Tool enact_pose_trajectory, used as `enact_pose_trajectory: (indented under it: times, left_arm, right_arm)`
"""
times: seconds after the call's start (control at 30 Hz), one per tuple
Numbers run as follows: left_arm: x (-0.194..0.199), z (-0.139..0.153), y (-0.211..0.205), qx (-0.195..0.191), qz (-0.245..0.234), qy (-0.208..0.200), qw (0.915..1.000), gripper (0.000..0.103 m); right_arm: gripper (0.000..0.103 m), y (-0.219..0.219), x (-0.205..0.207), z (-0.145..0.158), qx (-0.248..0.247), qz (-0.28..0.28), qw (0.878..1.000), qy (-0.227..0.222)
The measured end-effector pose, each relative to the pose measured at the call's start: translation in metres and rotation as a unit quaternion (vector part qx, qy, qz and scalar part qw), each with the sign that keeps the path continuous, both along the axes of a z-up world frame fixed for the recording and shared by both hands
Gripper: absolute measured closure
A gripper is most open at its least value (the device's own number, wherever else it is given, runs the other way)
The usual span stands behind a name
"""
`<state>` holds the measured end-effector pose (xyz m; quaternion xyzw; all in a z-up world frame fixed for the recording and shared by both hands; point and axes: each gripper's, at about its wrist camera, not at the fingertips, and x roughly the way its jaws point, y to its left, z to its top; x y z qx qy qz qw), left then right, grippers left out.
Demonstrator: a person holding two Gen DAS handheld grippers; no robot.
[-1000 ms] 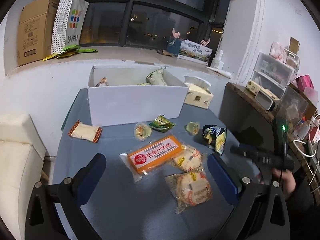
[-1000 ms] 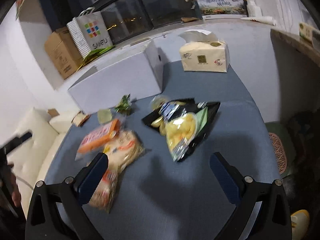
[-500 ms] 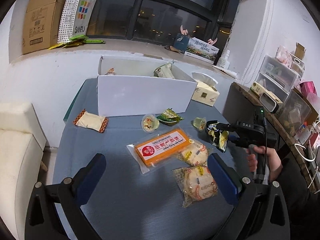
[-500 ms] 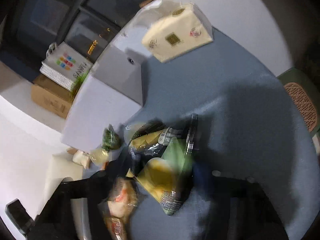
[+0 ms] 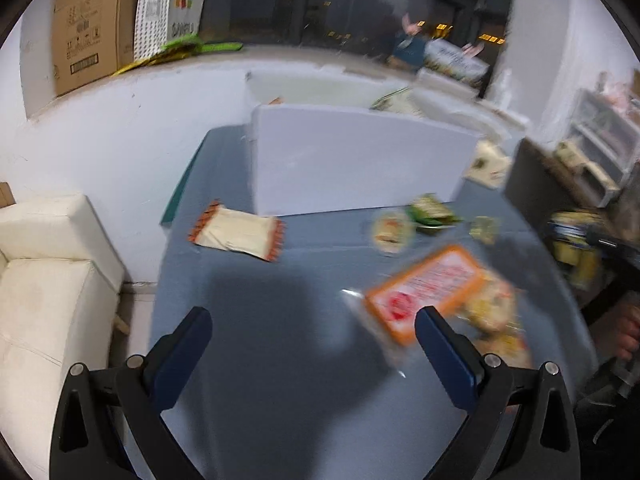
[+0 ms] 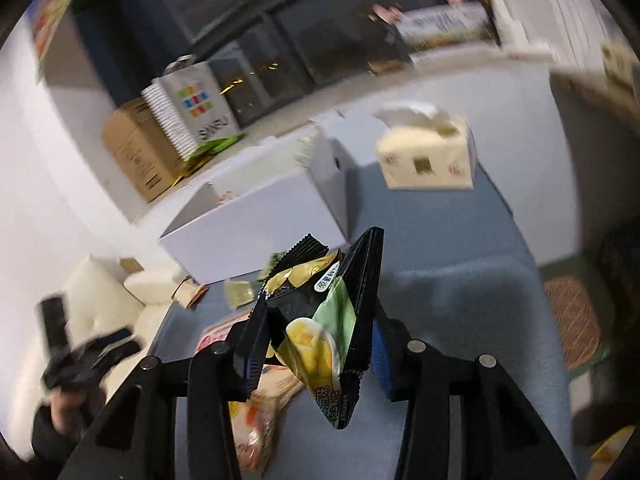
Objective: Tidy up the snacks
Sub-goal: 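Grasp black chip bag with right tool while left tool reaches for orange-striped cake, then drop black chip bag from right tool into box while left tool drops striped cake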
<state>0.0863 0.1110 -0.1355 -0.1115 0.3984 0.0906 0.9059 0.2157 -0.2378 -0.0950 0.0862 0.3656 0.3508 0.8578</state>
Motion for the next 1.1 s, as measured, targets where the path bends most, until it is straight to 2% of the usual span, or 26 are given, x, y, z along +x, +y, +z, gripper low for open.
enact_pose_trajectory:
  times: [0.1,0.23,0.4,0.43,0.47,0.53,0.63,0.7,0.87,1.03,1.1]
  left_arm:
    - [0.033,-0.011,0.023,0.036,0.003,0.024,0.9991,0.000]
    - [0.074,-0.028,0.045,0.086,0.000,0.063,0.9943,0.000]
    - [0.101,-0.047,0.061,0.077,0.005,0.093,0.9927,0.000]
    - [0.104,-0.049,0.060,0.088,0.007,0.100,0.9911,0.002]
    - [0.105,-0.051,0.058,0.095,0.004,0.105,0.9899,0.013]
    - [0.103,-0.050,0.057,0.066,-0.009,0.098,0.9929,0.027]
    - [0.093,-0.042,0.055,0.065,-0.011,0.081,0.9945,0.040]
    - [0.082,-0.034,0.053,0.043,-0.012,0.063,0.9970,0.041]
    - [0.051,-0.003,0.036,0.019,-0.028,0.000,0.9994,0.042]
    - [0.033,0.044,0.023,-0.014,-0.038,-0.074,0.9964,0.042]
    - [0.037,0.060,0.024,-0.021,-0.039,-0.091,0.9949,0.042]
  right_arm:
    - [0.054,-0.001,-0.017,0.013,-0.001,0.015,1.000,-0.018]
    - [0.054,-0.004,-0.025,0.014,0.001,0.021,1.000,-0.012]
    - [0.054,-0.006,-0.023,0.004,0.002,0.017,1.000,0.004]
    - [0.054,-0.005,-0.022,0.002,0.001,0.021,1.000,0.009]
    - [0.054,-0.004,-0.022,0.001,-0.001,0.022,1.000,0.010]
    - [0.054,-0.004,-0.022,-0.002,-0.003,0.026,1.000,0.012]
    - [0.054,-0.002,-0.022,-0.003,0.002,0.027,1.000,0.016]
    - [0.054,0.000,-0.023,-0.002,0.002,0.031,0.999,0.013]
    - [0.054,0.014,-0.026,0.001,-0.001,0.045,0.999,0.009]
    - [0.054,0.043,-0.017,0.019,0.000,0.063,0.998,-0.012]
    - [0.054,0.060,-0.008,0.031,-0.001,0.072,0.997,-0.028]
